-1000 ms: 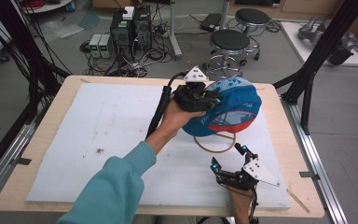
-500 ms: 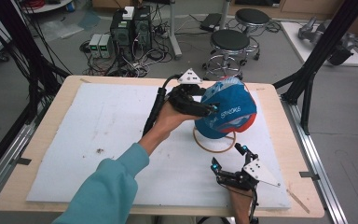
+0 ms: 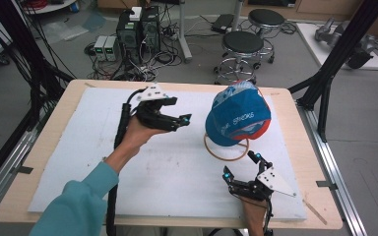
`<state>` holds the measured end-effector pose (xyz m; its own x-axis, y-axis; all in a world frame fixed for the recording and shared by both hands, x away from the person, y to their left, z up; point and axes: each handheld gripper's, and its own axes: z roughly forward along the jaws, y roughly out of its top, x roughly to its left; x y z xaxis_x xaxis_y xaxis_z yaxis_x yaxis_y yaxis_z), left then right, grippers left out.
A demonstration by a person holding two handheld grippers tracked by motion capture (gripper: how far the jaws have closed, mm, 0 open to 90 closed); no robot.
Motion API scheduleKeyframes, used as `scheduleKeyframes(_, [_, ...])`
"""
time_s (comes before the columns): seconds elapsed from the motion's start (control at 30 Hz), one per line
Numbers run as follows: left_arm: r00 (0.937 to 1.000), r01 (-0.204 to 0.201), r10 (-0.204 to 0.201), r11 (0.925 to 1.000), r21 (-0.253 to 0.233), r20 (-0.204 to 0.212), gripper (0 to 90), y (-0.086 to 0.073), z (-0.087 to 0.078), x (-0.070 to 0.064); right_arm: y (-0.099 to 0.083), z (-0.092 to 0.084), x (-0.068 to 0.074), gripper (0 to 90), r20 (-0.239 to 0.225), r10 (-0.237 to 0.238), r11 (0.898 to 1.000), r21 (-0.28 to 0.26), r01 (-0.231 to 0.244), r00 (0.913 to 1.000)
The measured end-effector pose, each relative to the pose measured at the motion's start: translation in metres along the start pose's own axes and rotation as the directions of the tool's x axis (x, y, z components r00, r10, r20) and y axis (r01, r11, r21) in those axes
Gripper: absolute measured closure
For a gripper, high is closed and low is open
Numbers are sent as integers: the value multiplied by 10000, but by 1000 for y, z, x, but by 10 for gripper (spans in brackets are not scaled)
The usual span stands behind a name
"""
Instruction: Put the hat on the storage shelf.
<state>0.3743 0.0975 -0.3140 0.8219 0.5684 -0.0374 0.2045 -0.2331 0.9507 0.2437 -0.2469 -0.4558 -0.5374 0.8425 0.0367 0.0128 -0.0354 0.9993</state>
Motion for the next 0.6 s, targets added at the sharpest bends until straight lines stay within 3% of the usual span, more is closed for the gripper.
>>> scheduleKeyframes(0.17, [9992, 153, -165, 9993, -345, -360, 201, -34, -42, 13, 0, 0, 0, 11, 21, -34, 10000, 1, 34, 10000])
scheduleKeyframes(0.3, [9953, 271, -344, 9964, -805, -907, 203, -68, -78, 20, 0, 0, 0, 11, 23, -74, 10000, -9, 74, 10000])
scheduleKeyframes(0.43, [9824, 304, -508, 9930, -1145, -1797, 197, -105, -113, 27, 0, 1, 0, 11, 41, -78, 10000, 32, 78, 10000])
scheduleKeyframes(0.5, [9762, 131, -378, 9932, -1158, -2135, 187, -121, -126, 29, 0, 1, 0, 11, 25, -132, 9999, 19, 132, 9999])
scheduleKeyframes(0.6, [9726, 97, -393, 9916, -1293, -2290, 169, -144, -142, 30, 0, 1, 0, 11, 28, -76, 10000, 59, 76, 10000])
